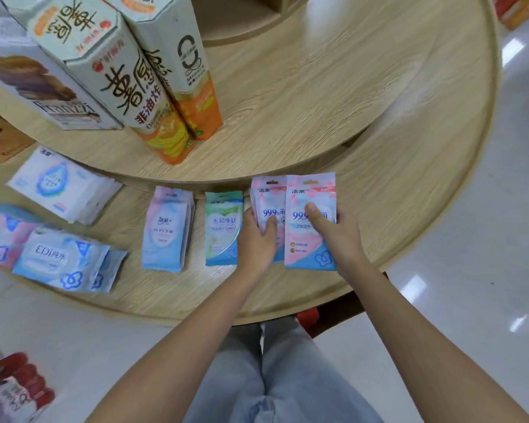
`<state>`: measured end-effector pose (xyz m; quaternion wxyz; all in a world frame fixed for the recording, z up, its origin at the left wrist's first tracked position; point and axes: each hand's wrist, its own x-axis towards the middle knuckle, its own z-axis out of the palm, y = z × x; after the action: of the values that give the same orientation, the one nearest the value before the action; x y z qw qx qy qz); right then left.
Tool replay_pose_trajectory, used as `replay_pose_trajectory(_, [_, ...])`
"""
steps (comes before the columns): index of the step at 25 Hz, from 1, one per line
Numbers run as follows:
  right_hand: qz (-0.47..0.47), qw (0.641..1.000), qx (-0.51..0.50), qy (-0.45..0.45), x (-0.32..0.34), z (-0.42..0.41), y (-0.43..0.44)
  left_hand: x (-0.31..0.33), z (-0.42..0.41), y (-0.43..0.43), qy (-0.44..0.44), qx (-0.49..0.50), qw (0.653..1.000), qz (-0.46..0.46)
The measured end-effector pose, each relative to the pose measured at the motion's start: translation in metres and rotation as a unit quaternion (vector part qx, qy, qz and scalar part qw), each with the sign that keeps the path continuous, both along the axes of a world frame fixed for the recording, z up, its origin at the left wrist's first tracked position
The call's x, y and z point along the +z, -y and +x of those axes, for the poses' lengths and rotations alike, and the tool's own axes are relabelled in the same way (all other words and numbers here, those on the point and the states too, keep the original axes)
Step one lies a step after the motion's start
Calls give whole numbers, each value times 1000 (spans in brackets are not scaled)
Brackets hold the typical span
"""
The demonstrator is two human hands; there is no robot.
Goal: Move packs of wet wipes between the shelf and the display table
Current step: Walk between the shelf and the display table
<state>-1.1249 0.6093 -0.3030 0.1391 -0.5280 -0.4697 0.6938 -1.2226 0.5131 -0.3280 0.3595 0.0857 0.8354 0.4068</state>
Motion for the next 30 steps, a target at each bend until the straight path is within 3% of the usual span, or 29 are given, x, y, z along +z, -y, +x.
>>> replay_pose_trajectory(2, [-2, 1000, 15, -5, -2, -7, 0, -9, -1, 5, -57, -41, 997, -26])
replay_pose_trajectory(4, [-11, 999, 29, -7, -5, -16, 1, -15, -3, 8, -54, -34, 998, -27])
replay_pose_trajectory(7, [9, 998, 53, 30, -21, -33, 7, -22, -9, 9, 2, -3, 1000, -7])
replay_pose_trajectory(9, [84, 984, 102, 123, -36, -40, 12, -17, -12, 7, 66, 40, 997, 25])
replay_pose_trajectory(12, [174, 959, 135, 180, -36, -43, 15, -9, -15, 3, 209, 164, 959, 103])
replay_pose_trajectory(14, [117, 981, 71, 137, -34, -38, 7, -13, -17, 4, 268, 190, 940, 89])
replay_pose_trajectory(17, [-92, 992, 5, 85, -36, -28, -10, -18, -25, 2, 334, 199, 920, 48])
replay_pose_trajectory(19, [-173, 979, 30, 99, -38, -29, -17, -18, -31, -6, 386, 208, 898, 43])
replay_pose_trajectory(22, [-247, 964, 87, 36, -42, -44, -13, -10, -35, -22, 440, 224, 866, 79])
replay_pose_trajectory(30, [-228, 965, 116, 52, -41, -58, -8, -7, -27, -29, 387, 250, 880, 114])
